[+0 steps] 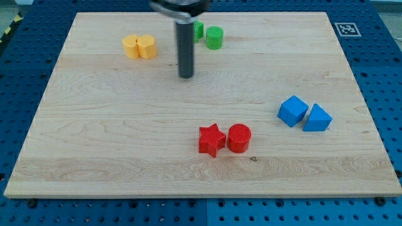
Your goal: Push the yellow heart and yellow hexagon towards the center right
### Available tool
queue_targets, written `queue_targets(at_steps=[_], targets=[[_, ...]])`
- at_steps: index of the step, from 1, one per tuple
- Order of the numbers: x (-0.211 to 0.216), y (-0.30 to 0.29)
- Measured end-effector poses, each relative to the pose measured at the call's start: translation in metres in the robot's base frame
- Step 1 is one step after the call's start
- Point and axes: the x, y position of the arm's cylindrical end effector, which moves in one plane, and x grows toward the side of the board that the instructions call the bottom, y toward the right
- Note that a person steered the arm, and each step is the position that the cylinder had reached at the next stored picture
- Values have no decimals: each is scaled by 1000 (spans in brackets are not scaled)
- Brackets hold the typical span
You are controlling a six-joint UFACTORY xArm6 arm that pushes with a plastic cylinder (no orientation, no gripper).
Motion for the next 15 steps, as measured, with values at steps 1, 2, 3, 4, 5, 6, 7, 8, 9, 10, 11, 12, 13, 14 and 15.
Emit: queue_targets(at_steps=[1, 2, 3, 4, 5, 6, 7, 8, 9, 10, 11, 12, 13, 14, 15], targets=[[0, -66], [-7, -120], [-11, -125], [-41, -125], [-78, -128], [-78, -128], [-78, -126], [-78, -108], [-78, -86], [-78, -64], [-78, -38], [-78, -12], [-78, 12], [-78, 39], [-76, 63]])
